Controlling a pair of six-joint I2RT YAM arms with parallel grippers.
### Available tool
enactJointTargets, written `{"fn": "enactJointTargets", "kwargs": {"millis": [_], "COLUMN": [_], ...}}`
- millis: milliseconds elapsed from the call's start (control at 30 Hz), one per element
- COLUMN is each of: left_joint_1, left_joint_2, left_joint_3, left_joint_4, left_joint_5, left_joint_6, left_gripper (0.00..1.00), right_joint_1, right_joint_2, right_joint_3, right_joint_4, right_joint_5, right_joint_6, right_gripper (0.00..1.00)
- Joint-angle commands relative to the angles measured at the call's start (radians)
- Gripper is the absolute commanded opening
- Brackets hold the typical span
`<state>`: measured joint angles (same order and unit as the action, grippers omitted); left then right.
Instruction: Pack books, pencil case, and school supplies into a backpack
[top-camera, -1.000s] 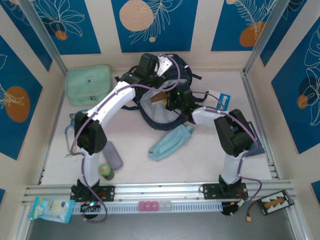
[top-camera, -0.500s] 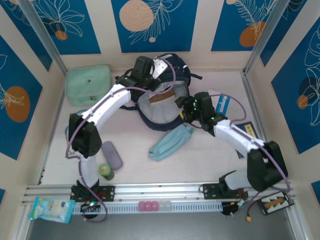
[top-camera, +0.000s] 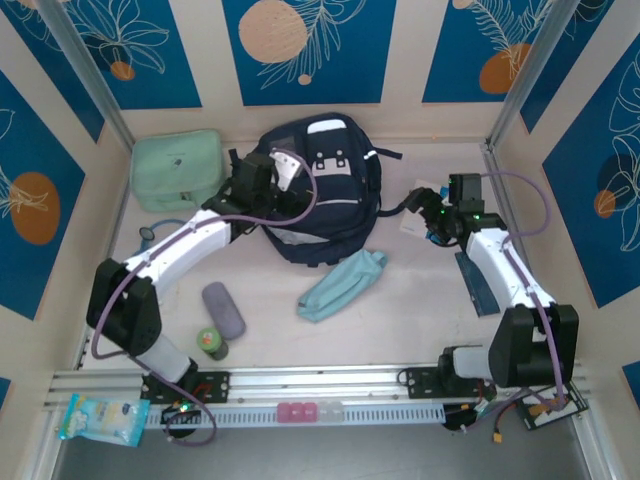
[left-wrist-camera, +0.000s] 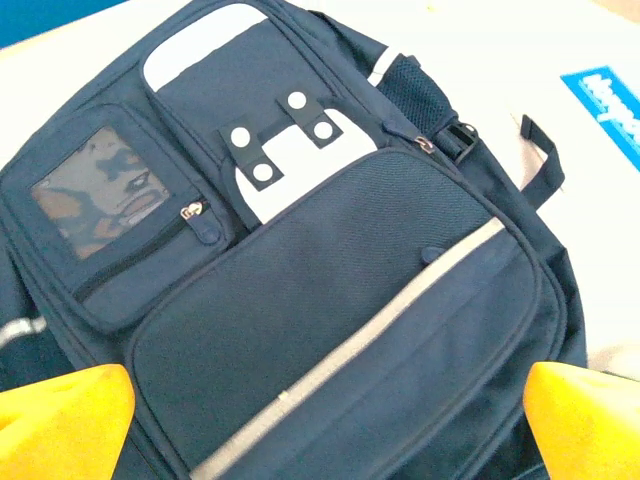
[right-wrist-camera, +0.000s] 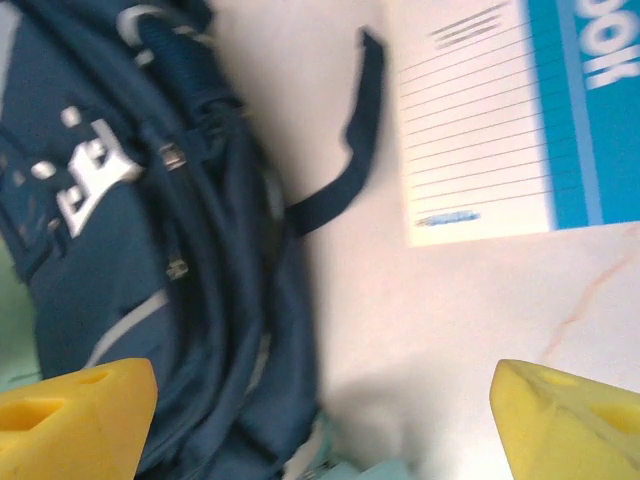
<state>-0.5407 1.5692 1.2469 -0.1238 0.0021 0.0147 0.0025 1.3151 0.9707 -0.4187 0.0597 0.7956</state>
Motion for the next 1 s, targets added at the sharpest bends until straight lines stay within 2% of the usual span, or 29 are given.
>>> {"fn": "enactJointTargets", "kwargs": {"millis": [0, 100, 200, 333, 500, 767, 833, 967], "left_joint_1": [0.007, 0.01, 0.014, 0.014, 0.013, 0.014, 0.012, 0.007], "left_joint_2": [-0.064, -0.087, -0.089, -0.07, -0.034, 0.029, 0.039, 0.078], "left_joint_3": [-0.057, -0.067, -0.049, -0.022, 0.021, 0.078, 0.08, 0.1], "left_joint_4": [0.113, 0.081, 0.05, 0.051, 0.034, 0.006, 0.017, 0.028], "left_joint_5": [-0.03, -0.064, -0.041, -0.015, 0.039, 0.127, 0.153, 0.18], "left_joint_6": [-0.18, -0.257, -0.295, -0.303, -0.3, -0.323, -0.336, -0.359], "left_gripper": [1.0, 1.0, 1.0, 1.0, 1.0, 1.0, 1.0, 1.0], "right_joint_1": [-0.116, -0.255, -0.372, -0.455, -0.525, -0.498, -0.456, -0.295], "right_joint_2": [0.015, 0.048, 0.075, 0.102, 0.157, 0.218, 0.217, 0.196], "right_joint_3": [-0.008, -0.049, -0.088, -0.117, -0.154, -0.179, -0.19, -0.21], "right_joint_4": [-0.123, -0.152, -0.157, -0.139, -0.124, -0.14, -0.145, -0.135], "right_joint_5": [-0.039, -0.032, -0.033, -0.01, -0.049, -0.047, -0.067, -0.112], "right_joint_6": [-0.069, -0.067, -0.067, -0.078, -0.066, -0.072, -0.049, 0.088], "right_gripper": [0.89, 0.89, 0.9, 0.9, 0.9, 0.89, 0.89, 0.89]}}
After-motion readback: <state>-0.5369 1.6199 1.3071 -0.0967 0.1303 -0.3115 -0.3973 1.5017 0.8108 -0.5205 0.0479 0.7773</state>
